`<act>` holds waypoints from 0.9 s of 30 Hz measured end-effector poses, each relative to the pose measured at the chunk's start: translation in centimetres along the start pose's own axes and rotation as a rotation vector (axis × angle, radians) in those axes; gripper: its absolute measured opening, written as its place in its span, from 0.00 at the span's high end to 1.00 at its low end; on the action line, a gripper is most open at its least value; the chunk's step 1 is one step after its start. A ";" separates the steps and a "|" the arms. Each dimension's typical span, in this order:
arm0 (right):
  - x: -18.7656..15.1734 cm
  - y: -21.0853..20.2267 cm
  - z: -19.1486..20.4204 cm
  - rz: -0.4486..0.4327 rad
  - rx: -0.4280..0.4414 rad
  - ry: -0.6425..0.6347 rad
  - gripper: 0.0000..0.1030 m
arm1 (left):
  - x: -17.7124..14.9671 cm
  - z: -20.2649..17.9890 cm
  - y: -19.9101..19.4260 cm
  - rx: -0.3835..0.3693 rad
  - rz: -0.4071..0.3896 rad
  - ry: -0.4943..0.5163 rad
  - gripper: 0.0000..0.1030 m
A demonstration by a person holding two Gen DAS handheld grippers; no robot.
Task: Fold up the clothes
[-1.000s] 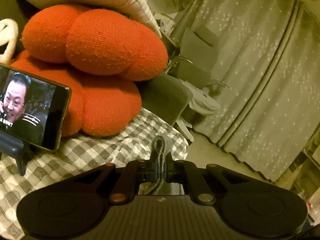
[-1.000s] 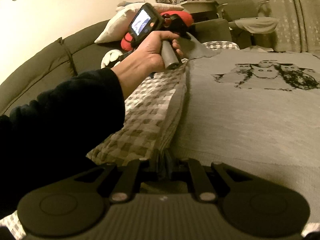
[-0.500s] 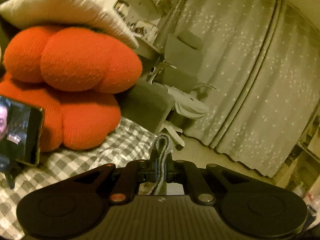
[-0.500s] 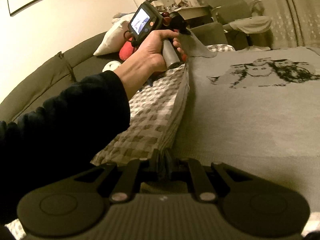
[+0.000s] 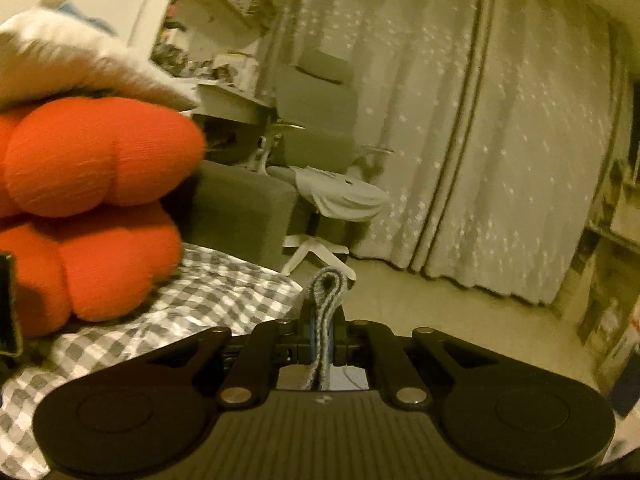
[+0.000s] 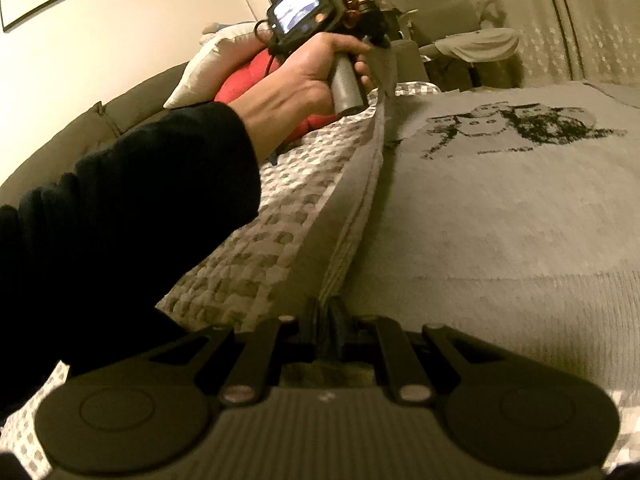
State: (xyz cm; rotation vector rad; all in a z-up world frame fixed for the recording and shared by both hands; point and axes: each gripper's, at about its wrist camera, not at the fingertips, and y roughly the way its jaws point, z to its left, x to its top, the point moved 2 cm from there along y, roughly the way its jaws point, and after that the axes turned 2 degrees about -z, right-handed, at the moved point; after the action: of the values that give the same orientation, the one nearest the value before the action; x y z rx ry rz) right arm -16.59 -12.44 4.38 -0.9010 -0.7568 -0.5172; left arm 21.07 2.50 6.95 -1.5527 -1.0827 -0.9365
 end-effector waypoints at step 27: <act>-0.8 -0.8 -1.7 -0.023 0.020 0.056 0.92 | -3.9 -9.1 2.2 -0.038 0.083 0.192 0.96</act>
State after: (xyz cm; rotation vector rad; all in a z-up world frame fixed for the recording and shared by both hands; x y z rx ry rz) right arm -17.02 -14.24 3.54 -0.8562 -0.7210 -0.5525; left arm 21.48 -7.38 4.71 -1.4934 -0.8635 -1.0310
